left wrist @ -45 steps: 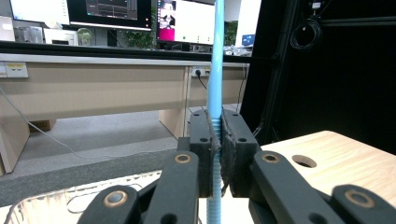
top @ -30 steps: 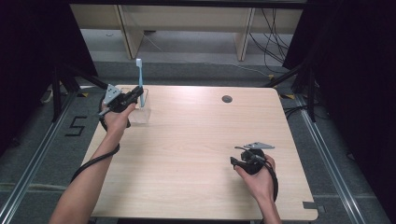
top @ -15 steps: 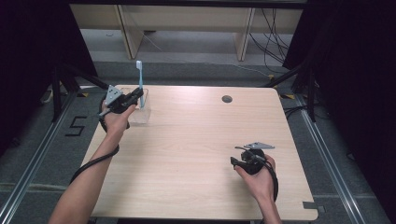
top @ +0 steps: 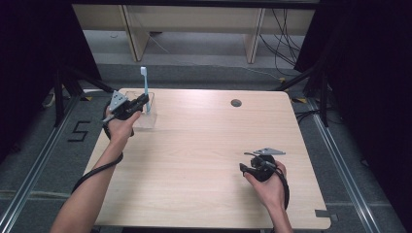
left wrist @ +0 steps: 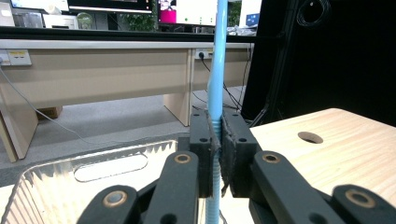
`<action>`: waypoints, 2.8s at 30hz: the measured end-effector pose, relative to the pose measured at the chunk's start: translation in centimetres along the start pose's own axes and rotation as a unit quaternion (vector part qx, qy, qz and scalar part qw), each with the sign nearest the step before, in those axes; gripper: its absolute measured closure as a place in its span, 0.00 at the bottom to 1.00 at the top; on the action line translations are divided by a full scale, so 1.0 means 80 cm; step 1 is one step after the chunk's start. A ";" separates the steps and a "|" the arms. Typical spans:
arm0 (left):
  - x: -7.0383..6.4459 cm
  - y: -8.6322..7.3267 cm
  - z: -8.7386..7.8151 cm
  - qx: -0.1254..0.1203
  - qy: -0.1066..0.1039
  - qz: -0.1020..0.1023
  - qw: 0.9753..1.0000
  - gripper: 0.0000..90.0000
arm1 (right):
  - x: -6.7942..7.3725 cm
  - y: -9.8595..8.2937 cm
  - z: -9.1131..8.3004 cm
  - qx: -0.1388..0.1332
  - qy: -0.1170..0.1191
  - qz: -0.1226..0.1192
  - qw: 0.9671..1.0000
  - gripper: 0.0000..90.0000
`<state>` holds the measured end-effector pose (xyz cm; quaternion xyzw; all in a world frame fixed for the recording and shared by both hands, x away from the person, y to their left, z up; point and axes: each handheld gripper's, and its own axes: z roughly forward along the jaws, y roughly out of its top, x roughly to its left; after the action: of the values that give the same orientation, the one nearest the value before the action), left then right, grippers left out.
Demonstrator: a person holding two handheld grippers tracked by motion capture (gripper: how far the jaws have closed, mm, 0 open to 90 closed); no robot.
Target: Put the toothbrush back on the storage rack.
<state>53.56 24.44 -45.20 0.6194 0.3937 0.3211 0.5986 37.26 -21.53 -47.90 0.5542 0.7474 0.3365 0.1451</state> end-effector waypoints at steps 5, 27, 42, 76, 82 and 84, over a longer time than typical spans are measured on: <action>-0.001 -0.002 -0.001 0.006 0.002 0.002 1.000 0.92 | -0.001 0.000 0.001 0.002 -0.008 -0.003 1.000 0.56; -0.001 -0.011 -0.007 0.019 0.001 0.002 1.000 0.92 | 0.003 0.000 0.001 0.005 0.001 0.007 1.000 0.56; -0.003 -0.021 -0.011 0.032 0.005 0.008 0.999 0.92 | 0.001 0.000 0.002 0.004 -0.005 -0.006 1.000 0.56; -0.007 -0.028 -0.018 0.047 0.007 0.023 0.999 0.89 | 0.002 -0.001 0.003 0.008 -0.001 -0.011 1.000 0.56; -0.010 -0.026 -0.020 0.046 0.009 0.029 0.998 0.86 | 0.002 -0.001 0.003 0.007 -0.001 -0.011 1.000 0.56; -0.010 -0.026 -0.020 0.045 0.009 0.030 0.998 0.84 | 0.003 -0.001 0.004 0.006 0.002 -0.007 1.000 0.56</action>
<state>51.57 24.48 -47.11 0.6544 0.3944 0.3269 0.5563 37.30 -21.24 -48.13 0.5494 0.7535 0.3319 0.1423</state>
